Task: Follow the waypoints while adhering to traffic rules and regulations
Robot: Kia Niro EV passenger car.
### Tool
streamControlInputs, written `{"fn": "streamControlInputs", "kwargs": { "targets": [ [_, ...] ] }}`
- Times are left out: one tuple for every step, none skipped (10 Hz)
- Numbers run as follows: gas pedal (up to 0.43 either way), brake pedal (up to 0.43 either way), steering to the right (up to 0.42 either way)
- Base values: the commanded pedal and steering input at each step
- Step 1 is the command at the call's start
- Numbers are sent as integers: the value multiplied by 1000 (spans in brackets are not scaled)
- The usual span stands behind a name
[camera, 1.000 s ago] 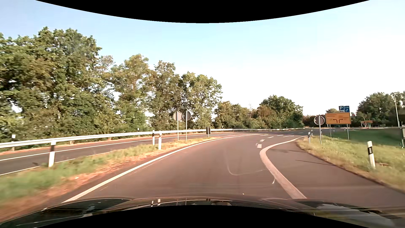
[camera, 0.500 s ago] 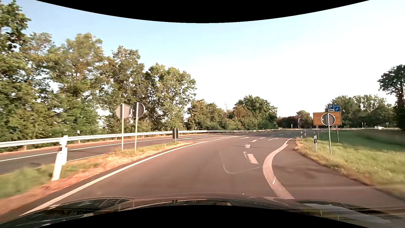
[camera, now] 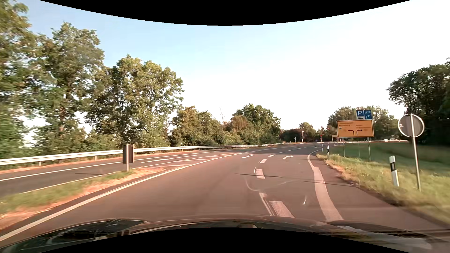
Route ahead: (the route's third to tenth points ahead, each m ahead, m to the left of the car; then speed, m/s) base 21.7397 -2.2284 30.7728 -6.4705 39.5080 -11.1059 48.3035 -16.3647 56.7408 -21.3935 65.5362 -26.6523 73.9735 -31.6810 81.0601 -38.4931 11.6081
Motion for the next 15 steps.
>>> {"fn": "streamControlInputs", "kwargs": {
  "targets": [
    [209, 0, 106],
    [209, 0, 100],
    [209, 0, 99],
    [209, 0, 101],
    [209, 0, 100],
    [209, 0, 100],
    [209, 0, 100],
    [209, 0, 99],
    [209, 0, 93],
    [209, 0, 92],
    [209, 0, 92],
    [209, 0, 87],
    [209, 0, 77],
    [209, 0, 71],
    [220, 0, 60]
  ]
}}
